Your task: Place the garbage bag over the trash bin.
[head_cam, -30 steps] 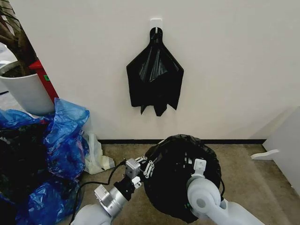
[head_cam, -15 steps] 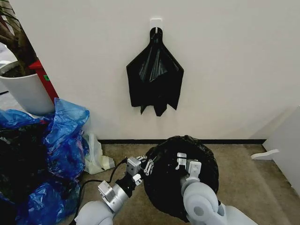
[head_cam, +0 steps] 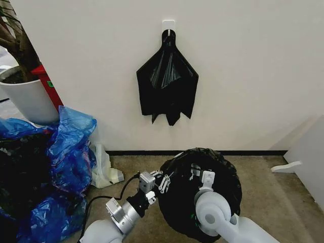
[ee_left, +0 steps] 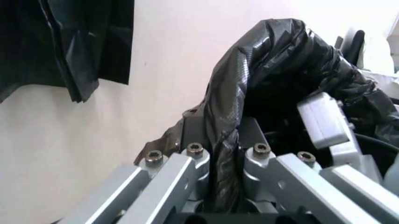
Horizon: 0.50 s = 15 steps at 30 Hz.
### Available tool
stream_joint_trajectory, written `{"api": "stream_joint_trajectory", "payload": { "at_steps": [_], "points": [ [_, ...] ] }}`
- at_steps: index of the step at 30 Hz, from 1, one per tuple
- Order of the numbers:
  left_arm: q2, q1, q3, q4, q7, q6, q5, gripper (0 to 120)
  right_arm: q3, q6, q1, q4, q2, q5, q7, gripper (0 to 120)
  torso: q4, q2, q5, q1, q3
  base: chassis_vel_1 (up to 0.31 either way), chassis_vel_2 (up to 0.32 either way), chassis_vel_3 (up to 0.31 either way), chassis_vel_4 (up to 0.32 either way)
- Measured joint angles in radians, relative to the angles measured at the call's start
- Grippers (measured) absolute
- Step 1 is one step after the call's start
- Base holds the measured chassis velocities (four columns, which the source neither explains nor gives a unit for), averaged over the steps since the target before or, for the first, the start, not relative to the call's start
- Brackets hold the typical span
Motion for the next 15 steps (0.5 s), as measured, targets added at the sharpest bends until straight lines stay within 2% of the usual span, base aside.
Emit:
{"api": "stream_joint_trajectory", "payload": {
  "at_steps": [15],
  "points": [
    [-0.037,-0.052,-0.008,0.107,-0.07,0.013,-0.023,4,-0.033,0.0,-0.026,0.162,-0.076,-0.016,0.016,0,0.0,0.0,0.0001,0.0,0.0,0.0,0.0,0.0,0.0]
  ]
}}
